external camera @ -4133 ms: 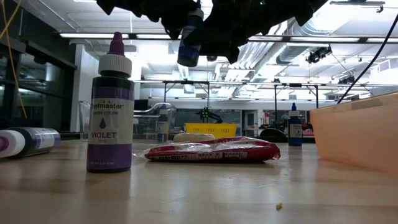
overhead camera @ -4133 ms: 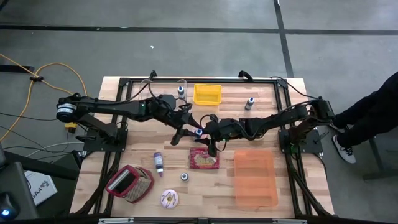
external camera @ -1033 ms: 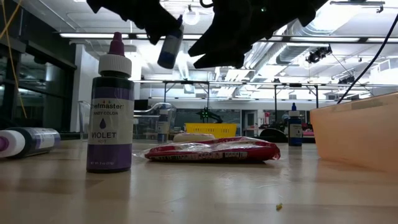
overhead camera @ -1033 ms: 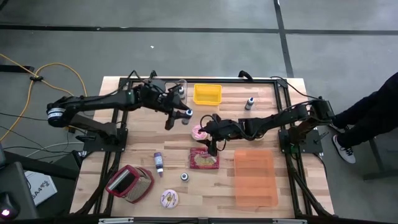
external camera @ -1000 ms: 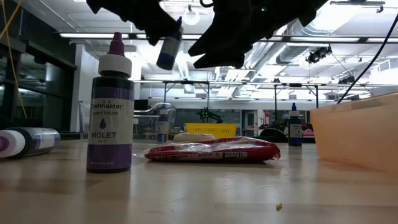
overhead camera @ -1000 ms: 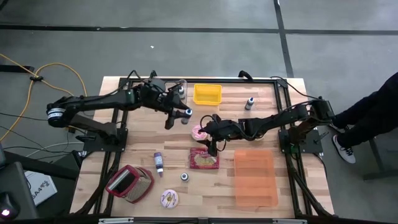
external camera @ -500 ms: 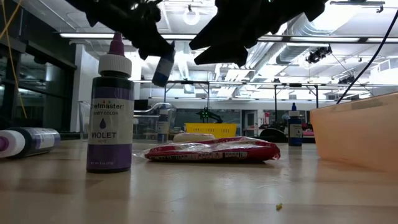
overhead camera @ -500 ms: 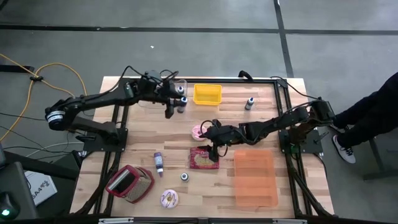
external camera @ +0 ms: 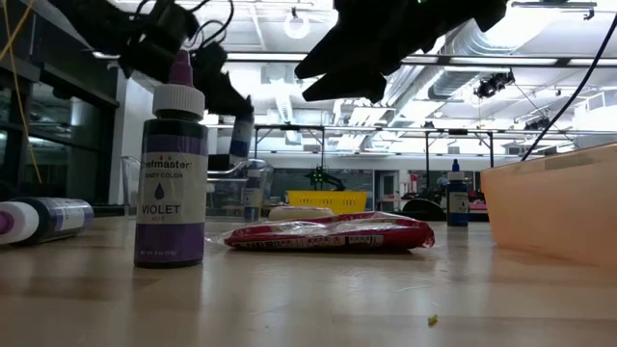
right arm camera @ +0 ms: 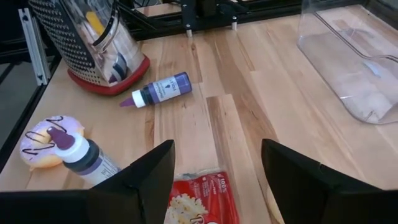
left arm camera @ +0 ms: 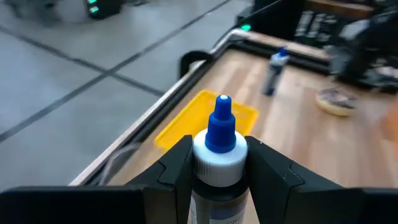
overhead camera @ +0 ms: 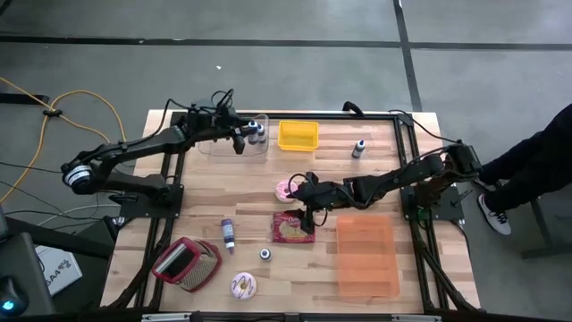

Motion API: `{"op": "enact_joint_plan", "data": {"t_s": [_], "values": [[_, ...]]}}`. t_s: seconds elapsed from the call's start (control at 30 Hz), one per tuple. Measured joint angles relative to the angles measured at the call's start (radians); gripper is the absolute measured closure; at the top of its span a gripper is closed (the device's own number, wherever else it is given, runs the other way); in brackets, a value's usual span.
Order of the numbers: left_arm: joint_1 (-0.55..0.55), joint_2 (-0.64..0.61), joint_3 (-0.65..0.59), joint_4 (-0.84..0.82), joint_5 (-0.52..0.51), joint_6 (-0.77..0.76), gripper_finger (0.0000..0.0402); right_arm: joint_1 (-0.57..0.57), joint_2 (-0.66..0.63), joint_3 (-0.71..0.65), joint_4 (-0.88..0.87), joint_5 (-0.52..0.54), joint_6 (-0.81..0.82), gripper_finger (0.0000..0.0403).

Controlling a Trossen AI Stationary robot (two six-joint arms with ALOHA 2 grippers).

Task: Pick & Place Food Item
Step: Put the left blue food coloring bottle into the transparent bin

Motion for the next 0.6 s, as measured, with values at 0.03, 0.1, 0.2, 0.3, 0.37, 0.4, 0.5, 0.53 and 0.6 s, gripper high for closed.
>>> {"op": "enact_joint_plan", "data": {"t_s": [0.03, 0.1, 0.2, 0.3, 0.37, 0.4, 0.5, 0.53, 0.6], "values": [[0.004, 0.001, -0.014, 0.017, -0.022, -0.001, 0.0287, 0.0, 0.0, 0.0, 0.0, 0.0, 0.0, 0.0176], [0.012, 0.001, -0.039, 0.058, -0.038, -0.016, 0.0287, 0.0, 0.0, 0.0, 0.0, 0.0, 0.0, 0.0176], [0.024, 0.001, -0.085, 0.107, -0.058, -0.048, 0.0287, 0.0, 0.0, 0.0, 0.0, 0.0, 0.0, 0.0176], [0.023, 0.001, -0.131, 0.172, -0.098, -0.059, 0.0287, 0.0, 0.0, 0.0, 0.001, 0.0, 0.0, 0.0176], [0.022, 0.001, -0.155, 0.188, -0.139, -0.063, 0.0287, 0.0, 0.0, 0.0, 0.001, 0.002, 0.0, 0.0176], [0.021, 0.001, -0.165, 0.189, -0.153, -0.067, 0.0287, 0.0, 0.0, 0.0, 0.001, 0.002, 0.0, 0.0176], [0.022, 0.014, -0.189, 0.239, -0.167, -0.073, 0.0287, 0.0, 0.0, 0.0, 0.001, 0.002, 0.0, 0.0176], [0.022, 0.021, -0.193, 0.254, -0.17, -0.076, 0.0287, 0.0, 0.0, 0.0, 0.001, 0.002, 0.0, 0.0176], [0.02, 0.048, -0.196, 0.273, -0.197, -0.077, 0.0287, 0.0, 0.0, 0.0, 0.001, 0.002, 0.0, 0.0176]]}}
